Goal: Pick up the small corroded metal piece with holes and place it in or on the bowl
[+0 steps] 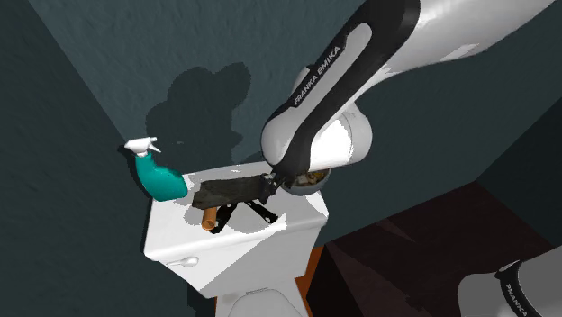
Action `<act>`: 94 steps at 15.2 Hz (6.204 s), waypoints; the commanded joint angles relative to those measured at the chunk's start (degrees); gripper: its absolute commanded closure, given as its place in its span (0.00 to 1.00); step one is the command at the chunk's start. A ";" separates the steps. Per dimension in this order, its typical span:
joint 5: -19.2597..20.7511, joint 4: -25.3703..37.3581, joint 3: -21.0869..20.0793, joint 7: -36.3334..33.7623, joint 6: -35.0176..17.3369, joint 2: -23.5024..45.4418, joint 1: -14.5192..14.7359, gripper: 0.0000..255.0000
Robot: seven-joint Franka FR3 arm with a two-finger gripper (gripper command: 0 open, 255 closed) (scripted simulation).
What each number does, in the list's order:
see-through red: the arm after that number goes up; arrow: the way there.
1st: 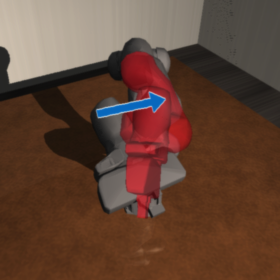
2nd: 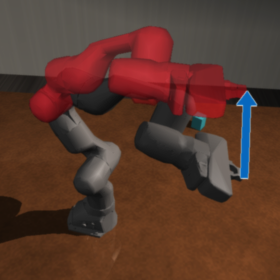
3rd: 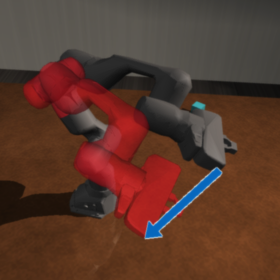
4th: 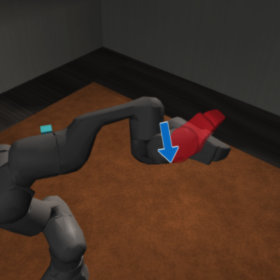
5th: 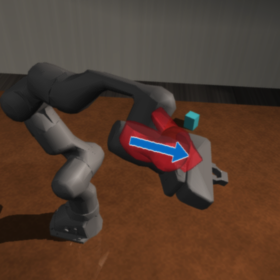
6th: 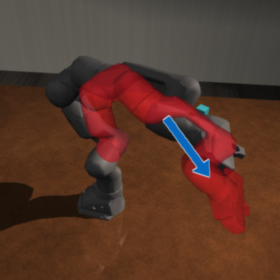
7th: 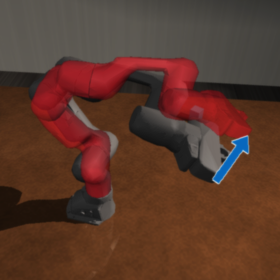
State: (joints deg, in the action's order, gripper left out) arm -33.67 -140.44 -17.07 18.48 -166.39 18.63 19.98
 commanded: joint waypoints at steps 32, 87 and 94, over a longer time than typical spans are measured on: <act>0.55 8.12 -1.86 1.94 -7.13 14.33 1.55 1.00; -1.28 2.12 10.20 18.44 12.68 -4.90 -7.77 1.00; -2.42 2.42 9.73 19.71 11.28 -3.12 -8.01 1.00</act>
State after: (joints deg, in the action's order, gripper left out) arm -36.06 -137.84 -7.43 38.17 -155.02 15.18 12.04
